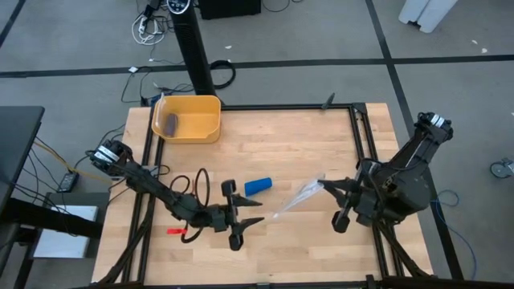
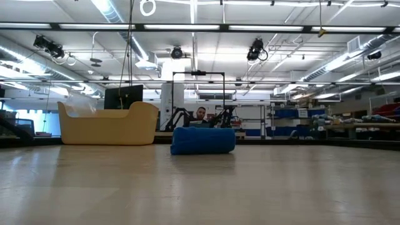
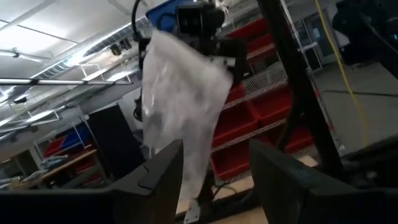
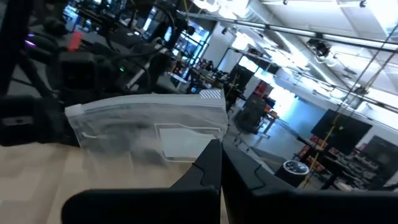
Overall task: Roll bandage
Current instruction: Open the transparent zip bag
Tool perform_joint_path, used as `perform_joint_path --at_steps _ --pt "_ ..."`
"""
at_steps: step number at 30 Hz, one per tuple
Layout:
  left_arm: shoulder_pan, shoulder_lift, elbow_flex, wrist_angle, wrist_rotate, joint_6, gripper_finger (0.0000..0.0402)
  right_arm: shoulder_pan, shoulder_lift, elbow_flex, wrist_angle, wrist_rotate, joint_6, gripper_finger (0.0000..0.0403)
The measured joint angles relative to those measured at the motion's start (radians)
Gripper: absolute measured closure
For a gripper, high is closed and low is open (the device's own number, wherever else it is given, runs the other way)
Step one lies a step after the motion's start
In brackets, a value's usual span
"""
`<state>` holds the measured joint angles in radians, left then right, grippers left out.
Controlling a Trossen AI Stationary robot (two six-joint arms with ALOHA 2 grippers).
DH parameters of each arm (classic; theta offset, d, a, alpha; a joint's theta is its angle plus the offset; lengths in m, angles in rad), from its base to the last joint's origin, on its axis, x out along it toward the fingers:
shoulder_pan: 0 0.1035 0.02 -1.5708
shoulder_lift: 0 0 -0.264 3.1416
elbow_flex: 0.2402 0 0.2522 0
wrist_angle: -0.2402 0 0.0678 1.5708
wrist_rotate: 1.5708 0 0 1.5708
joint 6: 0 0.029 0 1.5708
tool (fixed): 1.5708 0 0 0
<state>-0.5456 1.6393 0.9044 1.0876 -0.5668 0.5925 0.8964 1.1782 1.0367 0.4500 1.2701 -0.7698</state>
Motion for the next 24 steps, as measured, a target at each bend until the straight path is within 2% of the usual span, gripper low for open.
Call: perform_joint_path --at_steps 7,12,15,19,24 --pt "0.0 0.065 0.118 -0.009 -0.017 0.005 0.0212 -0.04 0.0 0.0 0.002 -0.022 -0.001 0.0403" --pt "0.0 0.083 0.165 -0.008 -0.119 0.007 0.0215 -0.042 0.0 0.0 0.005 -0.034 0.0 0.0403" --pt "0.0 0.083 0.167 -0.008 -0.143 0.01 0.0228 -0.042 0.0 0.0 0.005 -0.035 0.0 0.0403" --pt "0.0 0.084 0.167 -0.009 -0.174 0.03 0.0271 -0.042 0.0 0.0 0.005 -0.037 0.005 0.0403" --pt "-0.004 0.084 0.167 0.009 -0.18 0.086 0.0363 -0.042 0.0 0.0 0.005 -0.04 0.009 0.0403"
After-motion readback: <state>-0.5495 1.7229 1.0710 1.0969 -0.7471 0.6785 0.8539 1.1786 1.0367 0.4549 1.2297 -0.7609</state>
